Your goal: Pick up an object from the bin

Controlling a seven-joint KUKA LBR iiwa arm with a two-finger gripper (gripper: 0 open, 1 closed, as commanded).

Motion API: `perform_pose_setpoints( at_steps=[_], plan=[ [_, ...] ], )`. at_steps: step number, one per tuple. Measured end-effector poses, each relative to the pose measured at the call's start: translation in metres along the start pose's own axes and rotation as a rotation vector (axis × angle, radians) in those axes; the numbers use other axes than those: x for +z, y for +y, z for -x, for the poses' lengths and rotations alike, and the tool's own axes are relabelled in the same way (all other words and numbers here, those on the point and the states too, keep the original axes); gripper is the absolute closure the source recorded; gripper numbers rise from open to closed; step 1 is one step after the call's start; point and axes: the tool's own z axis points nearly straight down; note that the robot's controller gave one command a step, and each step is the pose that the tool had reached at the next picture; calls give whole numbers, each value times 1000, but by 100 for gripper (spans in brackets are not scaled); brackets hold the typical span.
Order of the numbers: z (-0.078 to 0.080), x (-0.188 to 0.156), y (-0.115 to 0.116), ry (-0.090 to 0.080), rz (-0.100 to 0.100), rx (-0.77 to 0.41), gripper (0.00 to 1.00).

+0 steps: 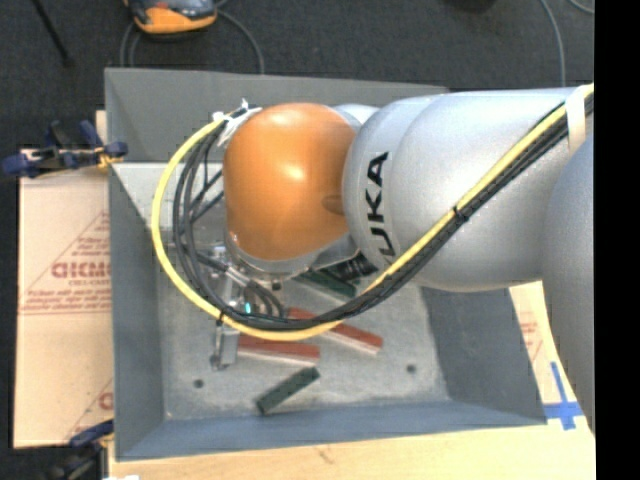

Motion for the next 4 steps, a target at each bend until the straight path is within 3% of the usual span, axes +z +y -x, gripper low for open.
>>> perform_pose_setpoints(
  at_steps=[1, 2, 3, 4],
  plan=[
    [2, -4, -1, -7, 2, 4, 0],
    [17, 64, -35, -12, 3, 10, 0],
    [17, 78, -111, -4, 0, 63, 0],
    [46, 105, -101, -10, 0, -33, 0]
  ],
)
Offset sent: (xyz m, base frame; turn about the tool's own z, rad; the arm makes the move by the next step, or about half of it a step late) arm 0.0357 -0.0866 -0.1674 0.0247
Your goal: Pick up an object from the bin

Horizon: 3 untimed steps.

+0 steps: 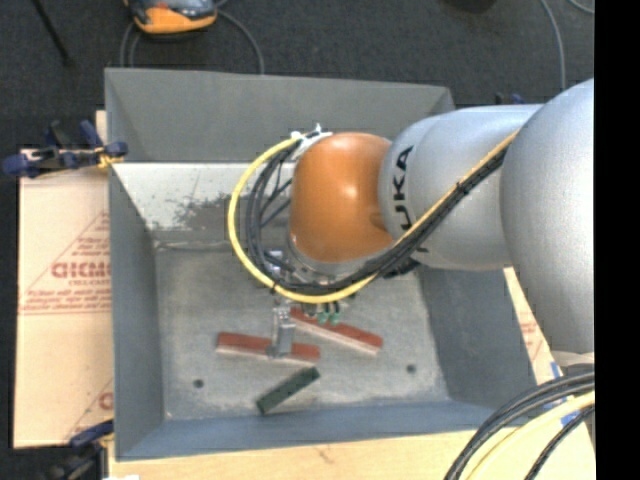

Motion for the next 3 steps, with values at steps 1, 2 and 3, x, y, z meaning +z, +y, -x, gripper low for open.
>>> perform_pose_setpoints(
  at_steps=[1, 2, 3],
  plan=[
    [-25, 55, -4, 0, 2, 118, 0],
    [-23, 69, -5, -1, 3, 122, 100],
    [-23, 68, -5, 2, 2, 121, 100]
  ],
)
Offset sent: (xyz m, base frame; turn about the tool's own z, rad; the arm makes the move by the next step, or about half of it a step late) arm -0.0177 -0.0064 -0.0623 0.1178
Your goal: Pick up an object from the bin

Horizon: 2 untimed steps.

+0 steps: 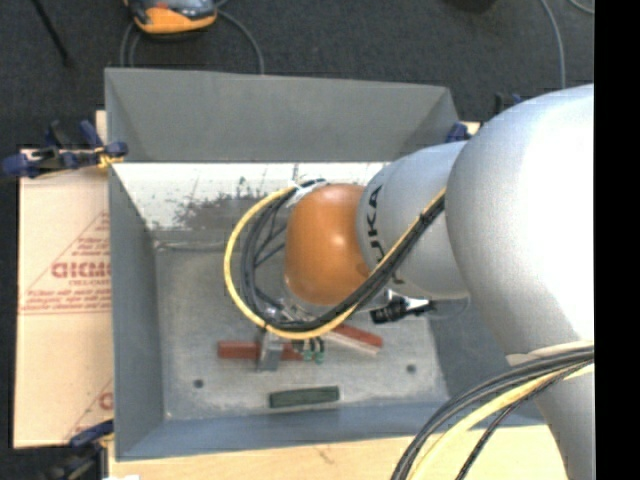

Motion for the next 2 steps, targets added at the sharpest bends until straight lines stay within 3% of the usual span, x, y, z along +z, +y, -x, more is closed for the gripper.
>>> perform_pose_setpoints(
  at_steps=[2],
  plan=[
    [-2, -21, -1, 8, -3, 2, 100]
  ],
)
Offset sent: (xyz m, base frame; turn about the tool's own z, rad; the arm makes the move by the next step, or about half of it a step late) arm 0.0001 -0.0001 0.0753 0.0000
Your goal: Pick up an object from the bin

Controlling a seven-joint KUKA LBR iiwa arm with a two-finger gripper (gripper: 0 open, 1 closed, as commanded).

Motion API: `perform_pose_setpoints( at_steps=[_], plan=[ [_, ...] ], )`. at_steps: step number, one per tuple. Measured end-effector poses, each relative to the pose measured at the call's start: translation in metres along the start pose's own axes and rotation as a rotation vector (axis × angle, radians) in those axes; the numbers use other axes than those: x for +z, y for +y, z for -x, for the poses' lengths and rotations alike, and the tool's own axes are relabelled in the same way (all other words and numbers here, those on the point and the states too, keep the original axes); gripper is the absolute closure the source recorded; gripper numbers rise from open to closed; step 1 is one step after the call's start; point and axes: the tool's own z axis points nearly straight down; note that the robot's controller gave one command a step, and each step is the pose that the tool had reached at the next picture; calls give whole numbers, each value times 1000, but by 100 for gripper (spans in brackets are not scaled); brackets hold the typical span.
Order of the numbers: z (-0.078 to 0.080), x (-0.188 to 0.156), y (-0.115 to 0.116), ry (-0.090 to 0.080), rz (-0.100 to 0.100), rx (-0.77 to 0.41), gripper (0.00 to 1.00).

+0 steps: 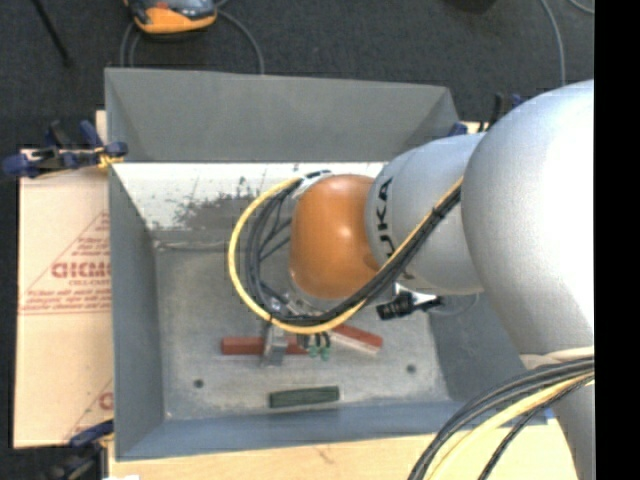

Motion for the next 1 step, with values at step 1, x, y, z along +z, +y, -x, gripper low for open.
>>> perform_pose_setpoints(
  at_steps=[1],
  plan=[
    [0, -22, 0, 1, -1, 1, 100]
  ],
)
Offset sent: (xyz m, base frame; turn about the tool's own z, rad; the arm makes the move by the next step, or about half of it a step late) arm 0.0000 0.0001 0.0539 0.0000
